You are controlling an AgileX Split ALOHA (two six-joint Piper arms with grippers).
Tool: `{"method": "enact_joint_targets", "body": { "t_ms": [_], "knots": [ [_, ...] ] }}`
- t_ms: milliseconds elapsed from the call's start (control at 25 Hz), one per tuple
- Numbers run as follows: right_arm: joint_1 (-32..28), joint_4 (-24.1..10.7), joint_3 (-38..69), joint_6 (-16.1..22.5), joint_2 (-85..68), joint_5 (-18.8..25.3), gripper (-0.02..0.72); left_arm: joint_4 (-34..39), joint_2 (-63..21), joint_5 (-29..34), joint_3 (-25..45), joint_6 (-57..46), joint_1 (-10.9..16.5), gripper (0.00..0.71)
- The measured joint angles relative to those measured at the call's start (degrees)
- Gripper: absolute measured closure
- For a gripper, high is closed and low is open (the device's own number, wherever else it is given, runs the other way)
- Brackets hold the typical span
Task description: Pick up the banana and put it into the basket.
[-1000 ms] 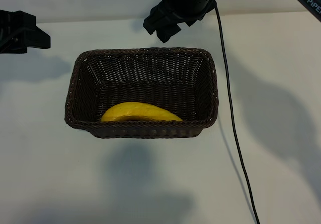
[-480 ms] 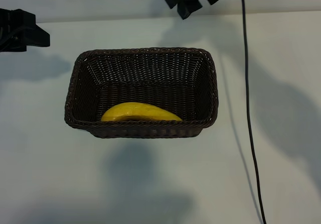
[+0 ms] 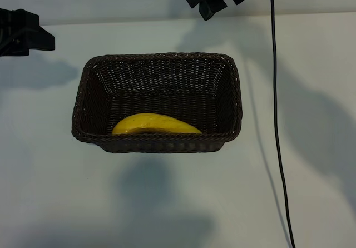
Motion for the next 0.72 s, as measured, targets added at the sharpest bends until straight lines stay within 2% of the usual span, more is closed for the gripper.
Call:
{"method": "enact_joint_targets", "body": {
  "t_ms": [720],
  "knots": [
    [0.00,0.83,0.76,0.00,-0.08,-0.07,0.108,0.00,0.00,0.00,0.00,0.00,0.00,0.148]
  ]
}}
